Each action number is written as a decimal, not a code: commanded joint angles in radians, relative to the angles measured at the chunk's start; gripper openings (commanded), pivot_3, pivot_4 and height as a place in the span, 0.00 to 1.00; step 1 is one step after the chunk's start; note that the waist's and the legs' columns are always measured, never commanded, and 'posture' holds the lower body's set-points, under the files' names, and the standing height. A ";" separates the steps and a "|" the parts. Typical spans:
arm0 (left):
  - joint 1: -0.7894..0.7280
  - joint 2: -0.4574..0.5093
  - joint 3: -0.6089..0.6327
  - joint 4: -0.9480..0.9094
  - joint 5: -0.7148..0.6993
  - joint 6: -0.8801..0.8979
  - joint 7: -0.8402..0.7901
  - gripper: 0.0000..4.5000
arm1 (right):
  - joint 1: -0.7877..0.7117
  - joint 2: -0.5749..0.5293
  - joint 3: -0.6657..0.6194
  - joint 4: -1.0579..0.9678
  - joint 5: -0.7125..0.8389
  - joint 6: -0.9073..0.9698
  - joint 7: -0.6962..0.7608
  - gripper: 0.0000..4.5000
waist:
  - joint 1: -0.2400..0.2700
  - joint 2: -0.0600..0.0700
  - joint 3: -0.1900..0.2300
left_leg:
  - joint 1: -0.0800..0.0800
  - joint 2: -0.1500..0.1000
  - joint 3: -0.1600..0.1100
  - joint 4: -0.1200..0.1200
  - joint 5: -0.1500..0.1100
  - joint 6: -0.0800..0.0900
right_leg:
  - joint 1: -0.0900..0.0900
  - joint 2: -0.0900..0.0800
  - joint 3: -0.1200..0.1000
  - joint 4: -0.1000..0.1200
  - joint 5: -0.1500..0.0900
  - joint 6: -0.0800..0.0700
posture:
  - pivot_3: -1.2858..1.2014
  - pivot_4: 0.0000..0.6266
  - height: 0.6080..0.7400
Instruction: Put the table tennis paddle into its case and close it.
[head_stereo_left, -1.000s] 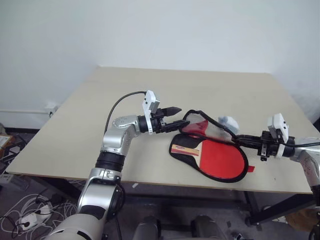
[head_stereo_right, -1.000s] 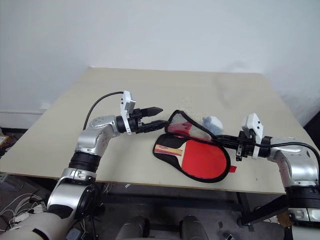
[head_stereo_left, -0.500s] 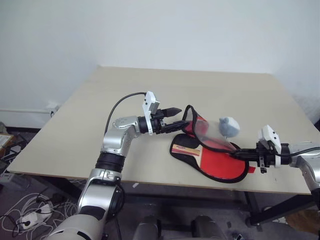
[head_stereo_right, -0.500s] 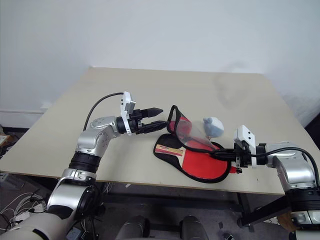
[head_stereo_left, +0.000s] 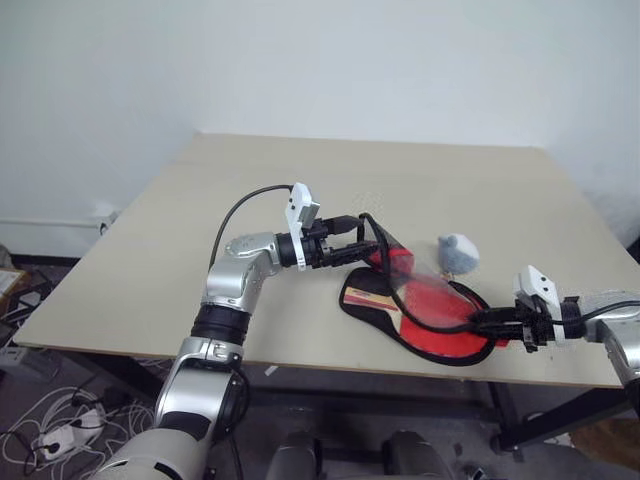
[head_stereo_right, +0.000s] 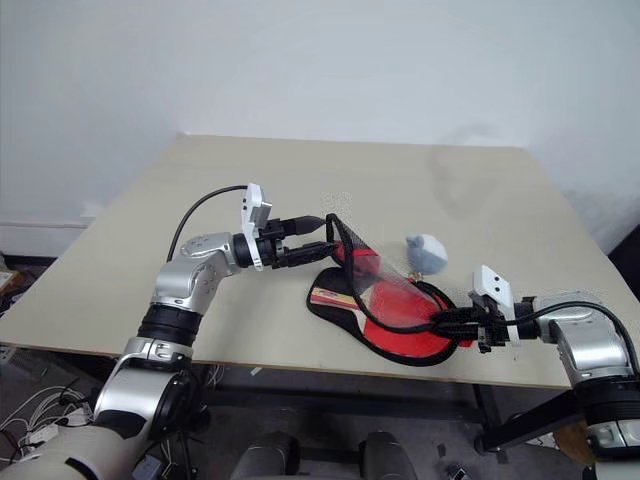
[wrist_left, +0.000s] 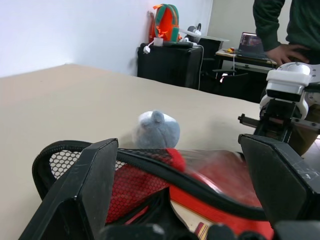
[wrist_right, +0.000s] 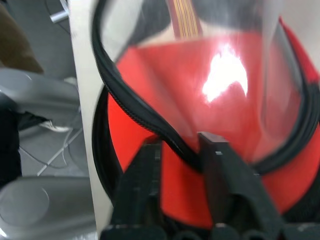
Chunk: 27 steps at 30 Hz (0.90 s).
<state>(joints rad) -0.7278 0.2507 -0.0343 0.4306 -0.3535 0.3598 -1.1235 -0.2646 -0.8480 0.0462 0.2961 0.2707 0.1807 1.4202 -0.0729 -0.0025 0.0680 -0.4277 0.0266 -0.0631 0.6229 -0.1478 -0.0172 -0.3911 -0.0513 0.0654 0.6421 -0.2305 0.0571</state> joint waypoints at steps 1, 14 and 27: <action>-0.018 -0.004 -0.005 -0.045 -0.014 -0.013 -0.005 0.92 | -0.017 -0.013 -0.008 0.010 -0.019 -0.047 -0.005 0.41 | -0.002 0.000 0.000 | 0.000 0.000 0.000 0.000 0.000 0.000 | 0.000 0.000 0.000 0.000 0.000 0.000 | 0.52 0.00 1.00; -0.020 -0.011 -0.020 -0.052 -0.019 -0.008 -0.010 0.92 | -0.024 -0.060 -0.053 0.098 -0.036 -0.113 -0.010 0.41 | -0.002 0.000 0.000 | 0.000 0.000 0.000 0.002 0.000 0.000 | 0.001 0.000 0.000 0.000 0.000 0.000 | 0.52 0.00 1.00; 0.003 -0.024 -0.046 -0.075 -0.017 0.000 -0.014 0.92 | 0.003 -0.104 -0.150 0.090 -0.028 -0.115 -0.085 0.41 | -0.002 0.000 0.000 | 0.000 0.000 0.000 0.002 0.000 0.000 | 0.001 0.000 0.000 0.000 0.000 0.000 | 0.52 0.00 1.00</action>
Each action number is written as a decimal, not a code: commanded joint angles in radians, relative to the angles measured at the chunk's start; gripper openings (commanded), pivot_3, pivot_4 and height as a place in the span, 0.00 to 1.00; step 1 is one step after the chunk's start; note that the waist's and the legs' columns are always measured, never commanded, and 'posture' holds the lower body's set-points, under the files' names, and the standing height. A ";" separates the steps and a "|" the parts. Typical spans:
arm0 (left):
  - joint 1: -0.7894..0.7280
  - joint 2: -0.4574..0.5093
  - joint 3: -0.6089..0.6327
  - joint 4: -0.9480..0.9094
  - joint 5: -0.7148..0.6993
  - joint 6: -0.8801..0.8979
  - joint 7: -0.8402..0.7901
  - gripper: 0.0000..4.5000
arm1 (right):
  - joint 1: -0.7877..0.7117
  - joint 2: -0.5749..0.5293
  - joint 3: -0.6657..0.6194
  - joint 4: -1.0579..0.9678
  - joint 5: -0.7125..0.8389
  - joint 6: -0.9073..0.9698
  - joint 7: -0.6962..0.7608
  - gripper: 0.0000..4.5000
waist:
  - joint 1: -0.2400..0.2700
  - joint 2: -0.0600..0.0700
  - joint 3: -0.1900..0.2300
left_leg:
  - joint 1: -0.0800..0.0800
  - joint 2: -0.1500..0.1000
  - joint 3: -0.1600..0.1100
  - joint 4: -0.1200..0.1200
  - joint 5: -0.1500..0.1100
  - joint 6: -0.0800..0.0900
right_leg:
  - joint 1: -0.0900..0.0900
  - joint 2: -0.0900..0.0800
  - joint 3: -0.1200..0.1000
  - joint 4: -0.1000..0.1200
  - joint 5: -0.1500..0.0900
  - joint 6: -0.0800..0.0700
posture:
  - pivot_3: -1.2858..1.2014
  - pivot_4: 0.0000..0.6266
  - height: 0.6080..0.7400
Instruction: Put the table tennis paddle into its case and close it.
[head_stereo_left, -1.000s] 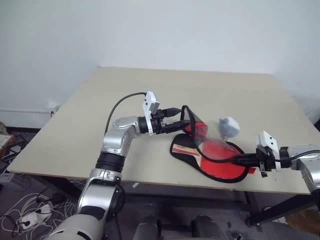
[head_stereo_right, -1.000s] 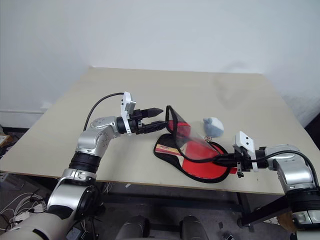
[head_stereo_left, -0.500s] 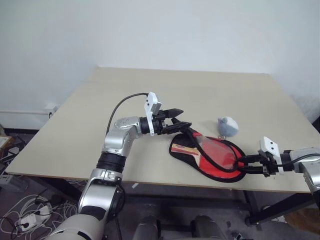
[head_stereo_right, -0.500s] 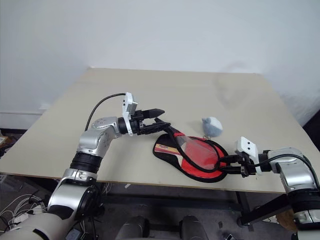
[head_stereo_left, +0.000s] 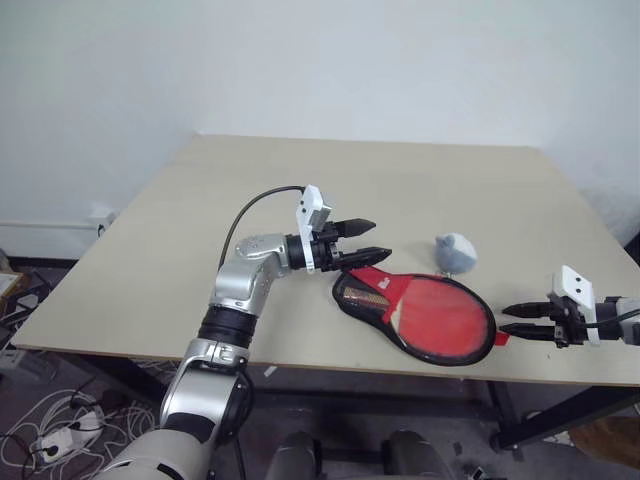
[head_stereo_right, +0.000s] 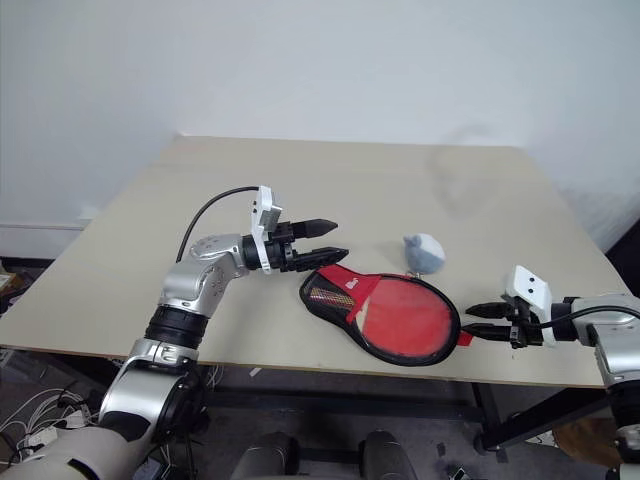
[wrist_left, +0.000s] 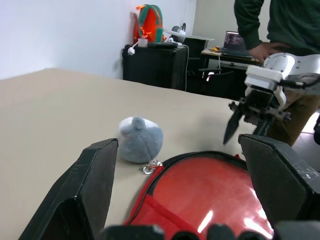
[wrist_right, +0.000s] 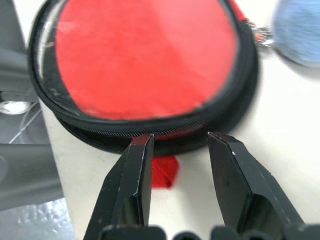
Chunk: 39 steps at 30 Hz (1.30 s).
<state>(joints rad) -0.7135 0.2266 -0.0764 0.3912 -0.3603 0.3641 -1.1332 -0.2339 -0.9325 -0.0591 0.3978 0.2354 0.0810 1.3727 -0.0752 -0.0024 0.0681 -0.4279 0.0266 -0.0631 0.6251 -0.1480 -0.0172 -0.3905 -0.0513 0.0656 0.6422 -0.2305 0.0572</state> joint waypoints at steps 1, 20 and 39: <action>-0.012 0.001 -0.006 -0.033 -0.008 -0.007 -0.005 0.92 | -0.037 -0.015 -0.047 -0.001 -0.001 -0.024 -0.056 0.41 | 0.000 0.000 0.000 | 0.000 0.000 0.000 0.000 0.000 0.000 | 0.000 0.000 0.000 0.000 0.000 0.000 | 0.52 0.00 1.00; -0.025 0.022 -0.123 0.131 0.158 -0.247 -0.044 0.92 | -0.158 0.181 -0.124 -0.019 0.074 0.118 -0.382 0.41 | 0.001 0.000 0.000 | 0.000 -0.001 0.000 0.000 0.000 0.000 | 0.000 0.000 0.001 0.000 0.000 0.000 | 0.52 0.00 1.00; -0.136 -0.063 -0.160 0.308 0.198 -0.326 -0.146 0.67 | -0.077 0.322 -0.163 -0.204 0.117 0.229 -0.595 0.42 | 0.004 0.000 0.000 | -0.001 -0.001 0.000 -0.001 0.000 0.000 | -0.001 0.000 0.001 0.000 0.000 0.000 | 0.52 0.00 1.00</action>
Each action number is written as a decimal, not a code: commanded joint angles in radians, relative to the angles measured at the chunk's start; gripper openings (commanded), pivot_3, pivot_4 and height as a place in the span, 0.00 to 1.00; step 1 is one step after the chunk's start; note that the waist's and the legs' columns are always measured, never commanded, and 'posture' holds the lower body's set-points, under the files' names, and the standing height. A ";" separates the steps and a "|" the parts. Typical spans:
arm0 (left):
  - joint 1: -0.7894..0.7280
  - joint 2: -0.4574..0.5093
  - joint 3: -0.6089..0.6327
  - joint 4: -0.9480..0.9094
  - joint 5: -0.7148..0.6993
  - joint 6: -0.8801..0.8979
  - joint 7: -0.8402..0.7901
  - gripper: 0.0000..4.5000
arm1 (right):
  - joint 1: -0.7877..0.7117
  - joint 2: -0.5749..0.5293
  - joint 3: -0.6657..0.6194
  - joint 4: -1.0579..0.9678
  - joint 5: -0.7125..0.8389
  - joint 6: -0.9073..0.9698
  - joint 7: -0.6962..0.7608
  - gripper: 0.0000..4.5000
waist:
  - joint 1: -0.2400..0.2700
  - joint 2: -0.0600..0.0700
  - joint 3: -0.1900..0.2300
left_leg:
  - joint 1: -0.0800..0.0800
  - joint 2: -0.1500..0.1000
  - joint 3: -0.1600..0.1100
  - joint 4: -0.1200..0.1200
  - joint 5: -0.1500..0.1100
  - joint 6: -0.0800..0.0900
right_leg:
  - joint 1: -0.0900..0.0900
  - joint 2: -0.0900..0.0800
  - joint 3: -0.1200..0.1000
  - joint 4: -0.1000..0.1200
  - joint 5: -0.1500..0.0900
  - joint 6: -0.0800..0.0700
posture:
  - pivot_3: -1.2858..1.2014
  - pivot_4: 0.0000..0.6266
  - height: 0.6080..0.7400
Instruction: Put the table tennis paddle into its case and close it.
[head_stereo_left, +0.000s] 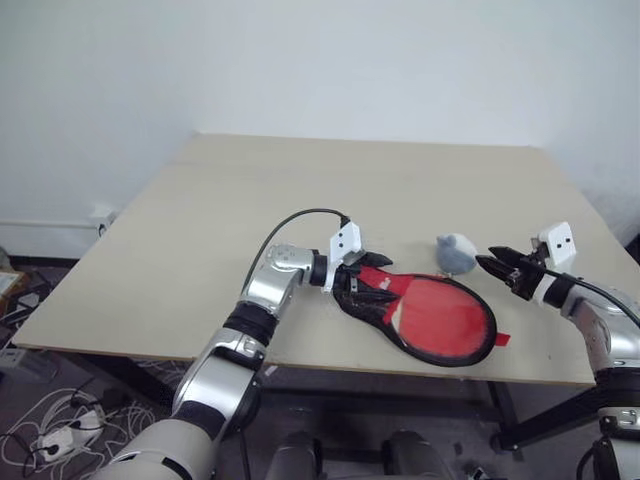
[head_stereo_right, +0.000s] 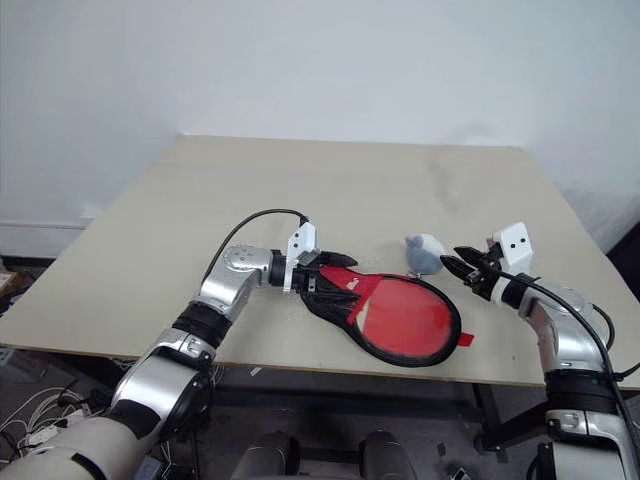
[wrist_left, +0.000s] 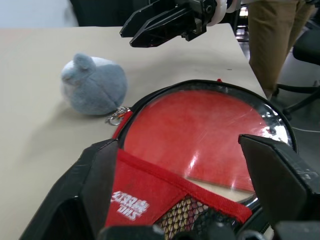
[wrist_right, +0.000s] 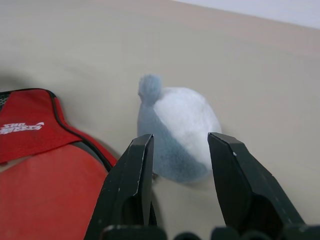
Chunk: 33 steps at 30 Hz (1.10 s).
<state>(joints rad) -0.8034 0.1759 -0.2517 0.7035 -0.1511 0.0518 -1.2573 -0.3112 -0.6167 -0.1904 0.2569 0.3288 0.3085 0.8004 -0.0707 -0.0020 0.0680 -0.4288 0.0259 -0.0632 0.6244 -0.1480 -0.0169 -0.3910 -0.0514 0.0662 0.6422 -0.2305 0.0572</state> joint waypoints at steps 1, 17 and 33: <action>-0.051 -0.017 0.018 -0.001 -0.018 -0.009 -0.032 0.59 | 0.004 0.012 -0.036 -0.071 0.029 0.007 -0.032 0.42 | 0.000 0.000 0.000 | 0.000 0.000 0.000 0.000 0.000 0.000 | 0.000 0.000 0.000 0.000 0.000 0.000 | 0.52 0.00 1.00; -0.120 -0.101 -0.063 0.126 0.101 -0.072 -0.031 0.01 | 0.029 0.043 -0.053 -0.141 0.055 0.051 -0.113 0.42 | 0.000 0.000 0.000 | 0.000 0.000 0.000 0.000 0.000 0.000 | 0.000 0.000 0.000 0.000 0.000 0.000 | 0.52 0.00 1.00; -0.269 -0.246 -0.035 0.420 0.188 -0.103 0.133 0.01 | 0.073 0.104 -0.050 -0.224 0.043 0.066 -0.225 0.42 | 0.000 0.000 0.000 | -0.001 0.000 0.000 0.000 -0.001 0.001 | -0.001 0.000 0.000 -0.001 0.000 0.000 | 0.52 0.00 1.00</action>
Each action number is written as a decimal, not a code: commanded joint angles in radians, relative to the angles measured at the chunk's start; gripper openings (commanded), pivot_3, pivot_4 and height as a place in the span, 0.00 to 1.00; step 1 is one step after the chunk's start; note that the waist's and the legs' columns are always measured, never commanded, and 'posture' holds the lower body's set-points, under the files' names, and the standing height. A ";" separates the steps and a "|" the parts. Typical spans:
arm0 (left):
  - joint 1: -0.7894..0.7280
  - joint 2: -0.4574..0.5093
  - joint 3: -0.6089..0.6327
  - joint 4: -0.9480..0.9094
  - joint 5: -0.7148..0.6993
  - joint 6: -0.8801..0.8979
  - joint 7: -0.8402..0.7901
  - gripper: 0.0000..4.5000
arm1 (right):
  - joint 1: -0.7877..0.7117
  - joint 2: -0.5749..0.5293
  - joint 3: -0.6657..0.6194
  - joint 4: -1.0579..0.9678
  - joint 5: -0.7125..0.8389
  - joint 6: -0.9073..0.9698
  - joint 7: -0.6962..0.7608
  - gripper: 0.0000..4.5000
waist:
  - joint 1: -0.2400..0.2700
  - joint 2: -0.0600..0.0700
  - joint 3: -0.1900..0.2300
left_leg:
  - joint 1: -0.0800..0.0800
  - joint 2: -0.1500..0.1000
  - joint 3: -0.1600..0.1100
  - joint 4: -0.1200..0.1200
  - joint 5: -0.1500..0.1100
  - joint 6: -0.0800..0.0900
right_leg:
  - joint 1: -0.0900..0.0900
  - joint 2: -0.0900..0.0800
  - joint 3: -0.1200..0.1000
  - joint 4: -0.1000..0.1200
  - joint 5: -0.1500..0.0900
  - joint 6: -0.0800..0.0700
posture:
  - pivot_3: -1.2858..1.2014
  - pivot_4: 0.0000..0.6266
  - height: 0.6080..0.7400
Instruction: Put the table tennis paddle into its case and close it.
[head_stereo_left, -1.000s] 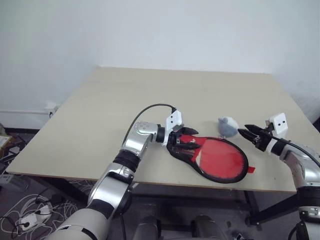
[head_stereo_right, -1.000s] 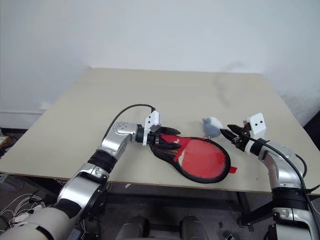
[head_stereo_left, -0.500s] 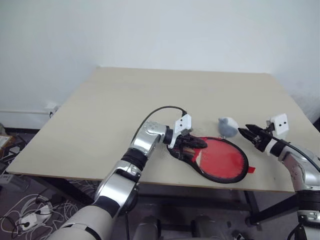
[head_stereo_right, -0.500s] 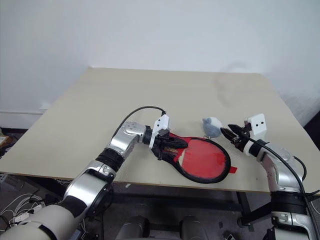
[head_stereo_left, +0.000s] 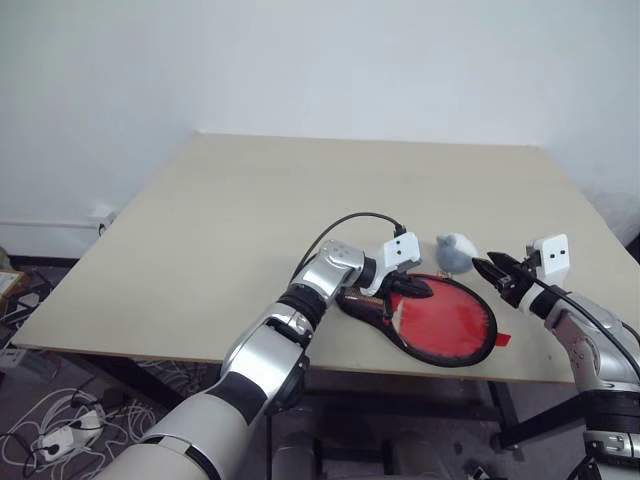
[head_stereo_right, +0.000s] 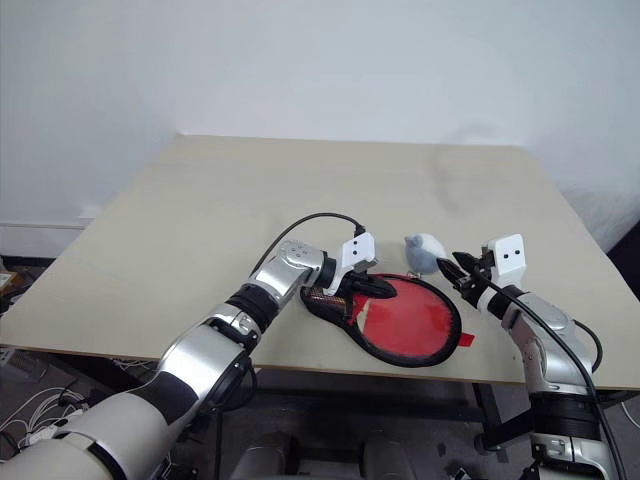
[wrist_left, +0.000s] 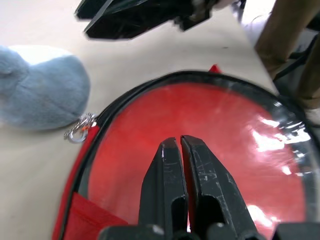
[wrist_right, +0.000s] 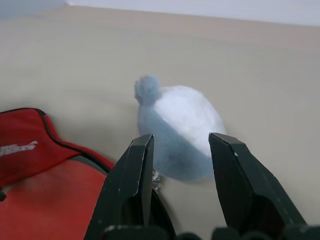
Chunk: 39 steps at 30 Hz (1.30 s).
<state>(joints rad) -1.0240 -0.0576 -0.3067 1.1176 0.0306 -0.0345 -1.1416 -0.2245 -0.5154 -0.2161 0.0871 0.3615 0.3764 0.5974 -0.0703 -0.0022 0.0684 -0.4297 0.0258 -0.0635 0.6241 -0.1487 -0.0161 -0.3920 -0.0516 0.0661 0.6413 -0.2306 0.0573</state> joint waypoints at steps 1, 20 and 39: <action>-0.053 -0.018 0.020 0.016 0.010 -0.016 0.020 0.01 | -0.016 0.005 -0.024 -0.057 0.009 0.001 -0.030 0.42 | 0.000 0.000 0.000 | 0.000 0.000 0.000 0.000 0.000 0.000 | 0.000 0.000 0.000 0.000 0.000 0.000 | 0.52 0.00 1.00; -0.058 -0.060 0.007 0.086 0.107 -0.014 0.039 0.00 | -0.122 0.020 0.038 -0.024 -0.008 -0.001 -0.028 0.54 | 0.000 0.000 0.000 | 0.000 0.000 0.000 -0.001 0.000 0.000 | 0.000 0.000 0.000 0.000 0.000 0.000 | 0.52 0.00 1.00; -0.046 -0.062 0.016 0.090 0.118 0.004 0.029 0.00 | -0.206 0.027 0.092 0.087 -0.073 -0.018 -0.032 0.98 | -0.001 0.001 0.000 | 0.000 0.000 0.000 -0.003 0.000 0.000 | -0.001 0.000 0.000 0.000 0.000 0.000 | 0.52 0.00 1.00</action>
<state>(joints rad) -1.0570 -0.1154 -0.3050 1.2224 0.1520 -0.0277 -1.1132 -0.3974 -0.4849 -0.1166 0.1858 0.2995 0.3823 0.5709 -0.0708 -0.0016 0.0688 -0.4298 0.0256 -0.0636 0.6212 -0.1488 -0.0160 -0.3930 -0.0518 0.0659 0.6408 -0.2307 0.0574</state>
